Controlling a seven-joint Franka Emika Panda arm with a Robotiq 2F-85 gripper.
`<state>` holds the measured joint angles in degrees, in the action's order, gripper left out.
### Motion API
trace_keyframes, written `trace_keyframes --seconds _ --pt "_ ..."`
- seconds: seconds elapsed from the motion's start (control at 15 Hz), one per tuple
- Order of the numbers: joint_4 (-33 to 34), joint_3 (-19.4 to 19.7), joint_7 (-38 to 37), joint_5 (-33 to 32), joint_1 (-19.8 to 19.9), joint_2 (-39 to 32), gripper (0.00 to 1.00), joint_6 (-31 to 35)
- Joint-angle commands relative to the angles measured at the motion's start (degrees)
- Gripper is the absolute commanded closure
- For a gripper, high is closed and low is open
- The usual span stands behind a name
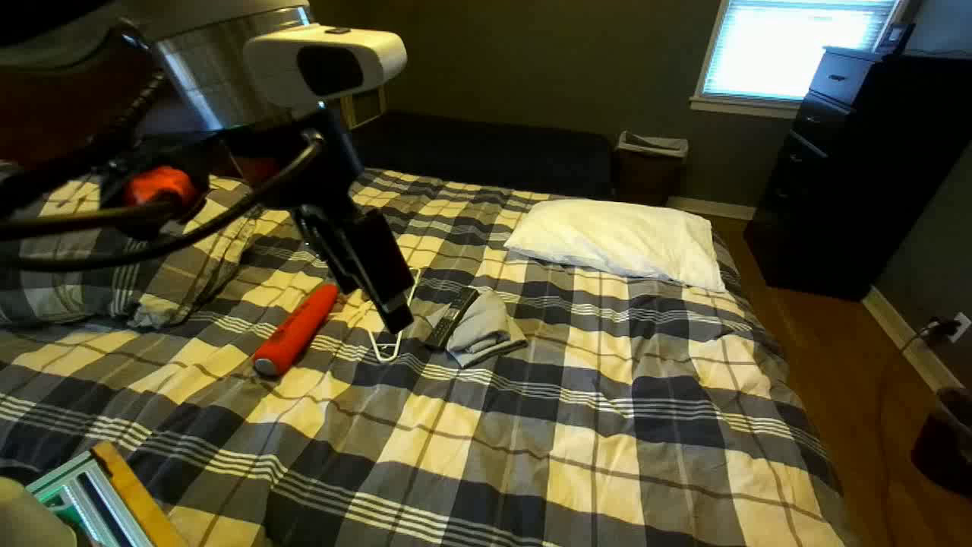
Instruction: Pick up the orange bat and put it on the left side of the bed
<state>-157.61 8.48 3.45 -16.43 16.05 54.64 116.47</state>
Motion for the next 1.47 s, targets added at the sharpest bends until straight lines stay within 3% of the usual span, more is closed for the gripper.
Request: trace_keyframes --seconds 0.0,0.8,0.93,1.4 --pt "0.17 0.3 -0.3 -0.3 -0.45 0.02 0.0 -0.28" --pt "0.17 0.3 -0.3 -0.3 -0.45 0.02 0.0 -0.28" --pt "0.17 -0.91 -0.88 0.47 -2.34 -2.99 0.0 0.93" --pt "-0.77 -8.83 0.15 5.25 -15.49 -16.96 0.0 0.72"
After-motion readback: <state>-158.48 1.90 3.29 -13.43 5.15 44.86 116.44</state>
